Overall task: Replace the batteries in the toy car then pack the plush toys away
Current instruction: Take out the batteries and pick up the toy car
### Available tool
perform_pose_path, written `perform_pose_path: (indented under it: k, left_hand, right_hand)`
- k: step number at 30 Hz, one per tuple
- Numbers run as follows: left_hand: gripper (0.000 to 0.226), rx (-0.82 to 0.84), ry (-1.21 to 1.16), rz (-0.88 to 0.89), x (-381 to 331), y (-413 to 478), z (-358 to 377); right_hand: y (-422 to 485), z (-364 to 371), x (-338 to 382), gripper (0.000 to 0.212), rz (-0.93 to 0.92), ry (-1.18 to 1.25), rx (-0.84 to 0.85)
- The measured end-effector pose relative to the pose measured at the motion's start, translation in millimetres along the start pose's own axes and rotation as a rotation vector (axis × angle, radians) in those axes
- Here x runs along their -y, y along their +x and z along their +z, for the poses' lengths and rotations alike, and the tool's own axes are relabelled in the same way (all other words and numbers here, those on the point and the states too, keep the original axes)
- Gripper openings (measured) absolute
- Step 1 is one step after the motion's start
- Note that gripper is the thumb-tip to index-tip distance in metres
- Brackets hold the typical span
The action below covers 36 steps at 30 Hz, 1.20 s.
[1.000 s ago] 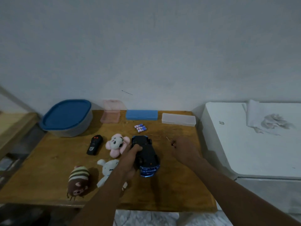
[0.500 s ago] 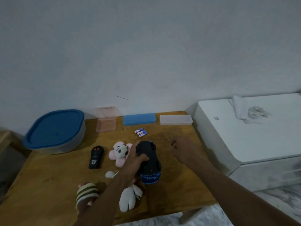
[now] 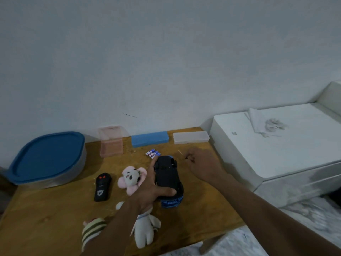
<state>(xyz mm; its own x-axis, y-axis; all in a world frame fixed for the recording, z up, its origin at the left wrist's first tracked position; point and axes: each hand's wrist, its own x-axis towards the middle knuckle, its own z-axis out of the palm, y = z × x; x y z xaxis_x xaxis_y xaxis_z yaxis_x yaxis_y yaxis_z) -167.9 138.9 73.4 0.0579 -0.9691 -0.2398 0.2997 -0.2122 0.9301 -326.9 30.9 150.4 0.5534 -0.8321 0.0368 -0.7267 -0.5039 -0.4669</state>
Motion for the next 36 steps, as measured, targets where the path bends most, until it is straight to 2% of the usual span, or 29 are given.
perform_pose_path:
  k: [3, 7, 10, 14, 18, 28, 36]
  left_hand:
    - [0.115, 0.000, 0.035, 0.034, -8.4, 3.3, 2.4]
    - [0.124, -0.032, 0.037, 0.028, -18.7, 10.2, 10.8]
    - [0.130, -0.060, 0.053, 0.030, -21.1, 14.4, 17.7]
    - [0.129, -0.104, 0.072, 0.058, -22.0, 17.3, 25.4]
    - [0.129, -0.157, 0.034, 0.047, -19.1, 18.7, 35.1]
    - [0.129, -0.213, 0.051, 0.027, -22.4, 23.0, 54.0]
    - [0.126, -0.224, 0.061, 0.013, -29.4, 22.4, 58.4]
  right_hand:
    - [7.9, -4.9, 3.1, 0.024, -0.054, 0.008, 0.045]
    - [15.8, -13.2, 2.7, 0.023, -0.104, 0.166, 0.085]
    - [22.7, -23.2, 1.1, 0.028, -0.062, 0.417, 0.155]
    - [30.4, -37.6, -4.9, 0.024, 0.050, 0.803, 0.277]
    - [39.7, -36.7, -13.4, 0.012, 0.044, 0.949, 0.212]
    - [48.8, -26.4, -30.4, 0.011, -0.084, 0.863, -0.005]
    - [52.3, -20.4, -36.4, 0.009, -0.183, 0.723, -0.003]
